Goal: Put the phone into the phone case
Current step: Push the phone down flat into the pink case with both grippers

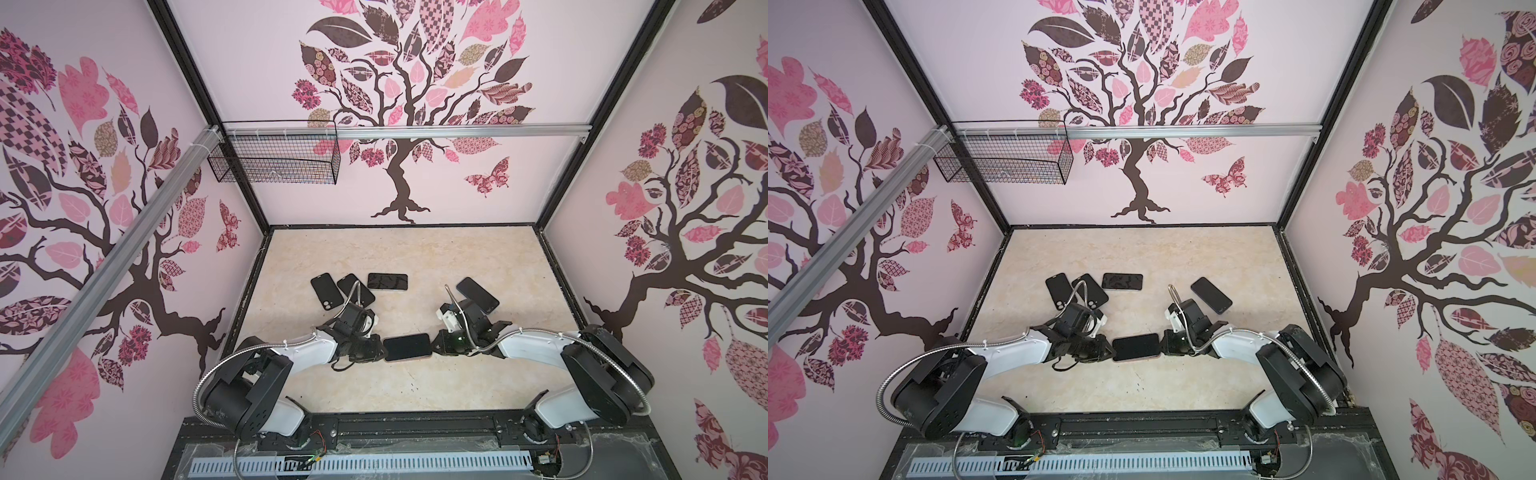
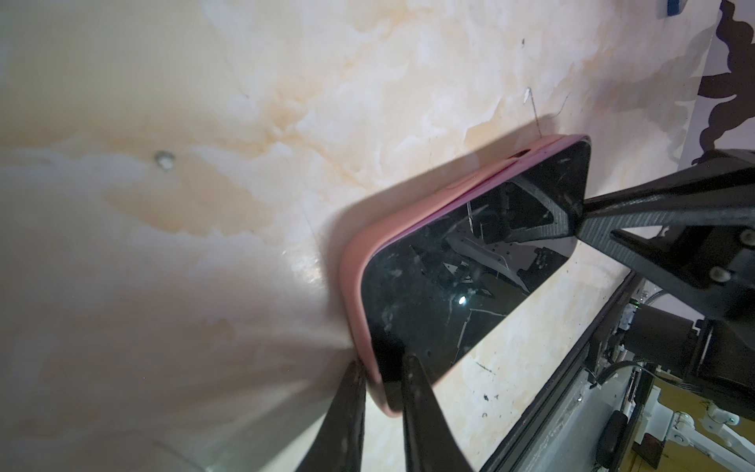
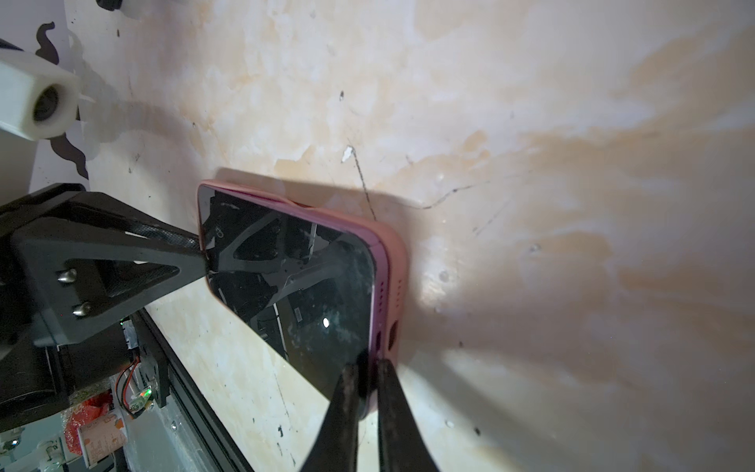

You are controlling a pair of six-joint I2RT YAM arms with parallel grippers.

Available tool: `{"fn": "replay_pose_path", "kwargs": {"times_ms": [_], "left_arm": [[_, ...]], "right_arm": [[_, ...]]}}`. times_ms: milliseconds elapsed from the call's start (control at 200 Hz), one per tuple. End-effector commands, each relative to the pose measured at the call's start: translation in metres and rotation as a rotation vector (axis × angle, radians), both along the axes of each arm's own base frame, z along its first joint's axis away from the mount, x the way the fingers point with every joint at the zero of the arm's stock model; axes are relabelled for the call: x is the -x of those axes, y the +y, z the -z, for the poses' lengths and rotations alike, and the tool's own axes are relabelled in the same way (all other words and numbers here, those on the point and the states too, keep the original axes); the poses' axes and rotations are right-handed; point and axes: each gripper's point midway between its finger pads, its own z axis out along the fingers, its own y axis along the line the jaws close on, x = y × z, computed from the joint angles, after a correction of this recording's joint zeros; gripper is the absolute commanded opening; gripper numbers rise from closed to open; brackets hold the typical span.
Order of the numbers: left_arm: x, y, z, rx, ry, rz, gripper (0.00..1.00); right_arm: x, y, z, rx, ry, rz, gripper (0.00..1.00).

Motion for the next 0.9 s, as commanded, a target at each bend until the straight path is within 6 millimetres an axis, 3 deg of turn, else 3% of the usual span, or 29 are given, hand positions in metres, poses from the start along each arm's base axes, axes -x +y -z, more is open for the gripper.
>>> {"fn": "replay_pose_path", "kwargs": {"times_ms": [0, 895], "left_arm": [[-0.002, -0.005, -0.001, 0.007, -0.022, 0.012, 0.2], [-0.001, -0.004, 0.005, -0.001, -0.013, 0.011, 0.19]], "right_arm": [[0.016, 0.015, 0.011, 0.012, 0.032, -0.086, 0.13], [0.035, 0.004, 0.06, 0.204, 0.079, -0.136, 0.13]]}}
